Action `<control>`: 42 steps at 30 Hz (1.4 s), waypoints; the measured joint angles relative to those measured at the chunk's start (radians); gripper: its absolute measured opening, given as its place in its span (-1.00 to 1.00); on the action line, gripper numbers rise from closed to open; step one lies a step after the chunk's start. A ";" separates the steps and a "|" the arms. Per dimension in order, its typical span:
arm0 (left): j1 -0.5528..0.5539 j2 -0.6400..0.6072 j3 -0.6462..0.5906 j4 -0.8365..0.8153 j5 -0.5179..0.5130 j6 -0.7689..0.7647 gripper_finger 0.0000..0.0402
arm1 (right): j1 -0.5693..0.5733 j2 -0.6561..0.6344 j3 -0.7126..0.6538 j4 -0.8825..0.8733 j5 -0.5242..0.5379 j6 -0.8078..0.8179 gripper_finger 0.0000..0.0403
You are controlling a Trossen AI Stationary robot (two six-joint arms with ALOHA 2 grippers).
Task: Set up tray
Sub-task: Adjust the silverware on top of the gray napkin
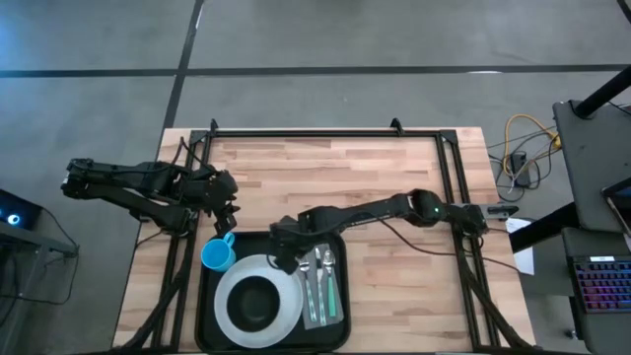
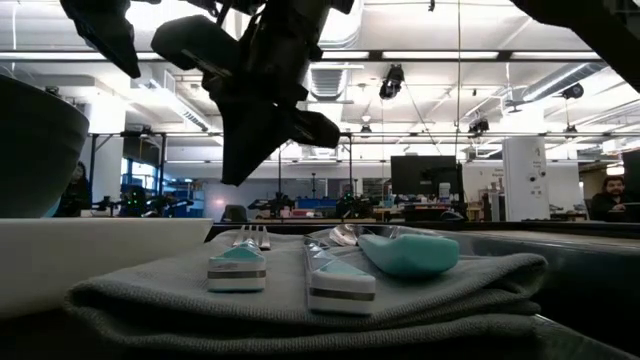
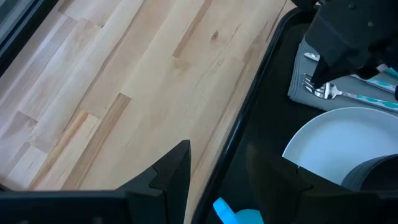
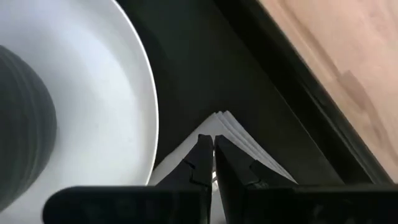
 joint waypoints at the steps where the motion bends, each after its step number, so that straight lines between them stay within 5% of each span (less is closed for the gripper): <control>1: 0.000 0.000 0.000 0.000 0.000 0.000 -0.32 | -0.002 0.004 0.000 0.000 -0.012 -0.010 -0.96; 42: 0.000 0.000 0.000 -0.001 0.000 -0.001 -0.32 | -0.032 0.049 -0.105 0.037 -0.059 -0.032 -0.96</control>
